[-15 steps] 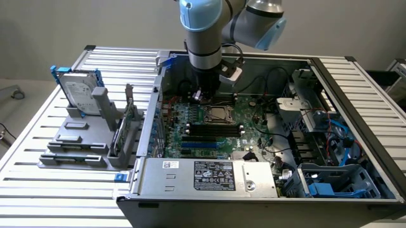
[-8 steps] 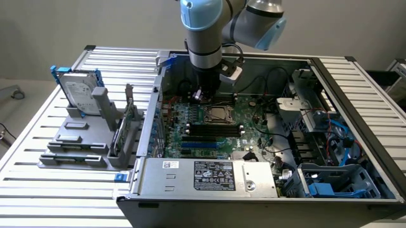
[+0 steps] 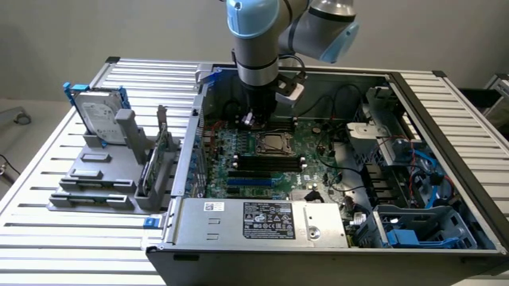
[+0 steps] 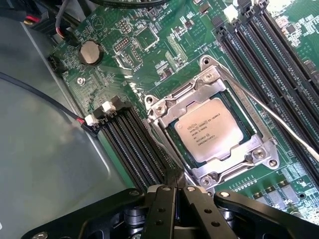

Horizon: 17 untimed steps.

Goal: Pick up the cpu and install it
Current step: 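Install the first cpu locking lever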

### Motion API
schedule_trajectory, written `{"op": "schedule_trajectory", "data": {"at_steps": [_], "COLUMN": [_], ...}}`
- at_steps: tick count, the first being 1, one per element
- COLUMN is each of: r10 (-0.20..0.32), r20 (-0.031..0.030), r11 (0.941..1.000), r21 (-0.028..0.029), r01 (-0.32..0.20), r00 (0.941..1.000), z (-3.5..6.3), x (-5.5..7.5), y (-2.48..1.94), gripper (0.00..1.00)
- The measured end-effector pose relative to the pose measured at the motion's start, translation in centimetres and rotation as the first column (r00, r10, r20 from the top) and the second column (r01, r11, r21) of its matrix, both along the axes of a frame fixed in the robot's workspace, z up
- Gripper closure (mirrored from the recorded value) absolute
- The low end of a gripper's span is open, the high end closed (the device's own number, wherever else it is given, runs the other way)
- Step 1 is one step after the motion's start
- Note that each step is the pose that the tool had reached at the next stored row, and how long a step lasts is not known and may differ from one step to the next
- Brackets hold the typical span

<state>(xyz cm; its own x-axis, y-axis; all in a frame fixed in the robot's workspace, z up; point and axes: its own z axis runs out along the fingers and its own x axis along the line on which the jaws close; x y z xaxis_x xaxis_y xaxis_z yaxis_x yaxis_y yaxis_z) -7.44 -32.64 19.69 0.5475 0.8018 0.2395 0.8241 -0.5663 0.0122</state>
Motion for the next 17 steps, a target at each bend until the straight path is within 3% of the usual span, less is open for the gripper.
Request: {"op": "schedule_trajectory", "data": {"at_steps": [8,17], "r10": [0.000,0.000], "r20": [0.0000,-0.0001], "r11": [1.0000,0.9999], "r21": [-0.0069,-0.0105], "r01": [0.000,0.000], "r00": [1.0000,1.0000], "z": [-0.06,-0.12], "x": [0.23,0.58], "y": [0.00,0.00], "gripper": [0.89,0.89]}}
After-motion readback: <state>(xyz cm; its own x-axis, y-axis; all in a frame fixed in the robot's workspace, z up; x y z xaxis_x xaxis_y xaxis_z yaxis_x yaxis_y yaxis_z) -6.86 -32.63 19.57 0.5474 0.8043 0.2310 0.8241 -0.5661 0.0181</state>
